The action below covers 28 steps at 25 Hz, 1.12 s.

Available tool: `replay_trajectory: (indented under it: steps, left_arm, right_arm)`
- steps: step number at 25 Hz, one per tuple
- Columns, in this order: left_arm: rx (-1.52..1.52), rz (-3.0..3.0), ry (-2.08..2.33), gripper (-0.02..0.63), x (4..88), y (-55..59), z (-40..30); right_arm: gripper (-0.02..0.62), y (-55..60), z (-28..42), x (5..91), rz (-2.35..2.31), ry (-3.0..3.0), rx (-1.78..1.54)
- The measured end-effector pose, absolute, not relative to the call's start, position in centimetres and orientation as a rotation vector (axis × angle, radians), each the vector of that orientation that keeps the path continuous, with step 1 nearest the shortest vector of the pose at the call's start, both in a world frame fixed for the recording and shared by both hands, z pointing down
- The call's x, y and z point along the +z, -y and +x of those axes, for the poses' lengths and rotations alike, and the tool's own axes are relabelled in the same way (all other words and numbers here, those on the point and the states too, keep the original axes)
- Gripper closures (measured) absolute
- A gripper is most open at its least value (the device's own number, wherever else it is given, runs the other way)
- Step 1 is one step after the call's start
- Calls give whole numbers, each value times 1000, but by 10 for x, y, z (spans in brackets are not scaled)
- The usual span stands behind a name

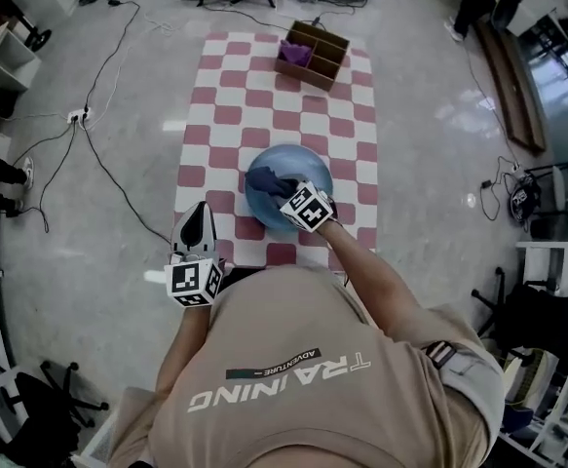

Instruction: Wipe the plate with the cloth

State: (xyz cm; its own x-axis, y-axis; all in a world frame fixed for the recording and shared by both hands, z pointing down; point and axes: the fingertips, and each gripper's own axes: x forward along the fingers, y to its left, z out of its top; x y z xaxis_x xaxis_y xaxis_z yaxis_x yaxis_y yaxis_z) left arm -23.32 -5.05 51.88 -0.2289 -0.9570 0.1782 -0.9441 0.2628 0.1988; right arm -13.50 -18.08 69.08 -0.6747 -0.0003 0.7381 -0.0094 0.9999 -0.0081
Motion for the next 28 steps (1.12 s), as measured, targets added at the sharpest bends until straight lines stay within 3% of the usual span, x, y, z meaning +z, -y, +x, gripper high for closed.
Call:
replay_trajectory:
  steps: [15, 28]
  left_arm:
    - [-85, 1656, 2358, 591, 516, 28, -237]
    - [5, 1823, 2222, 591, 505, 50, -206]
  right_arm:
    - [476, 173, -155, 723, -158, 2192, -27]
    - [472, 238, -150, 722, 44, 2160, -2]
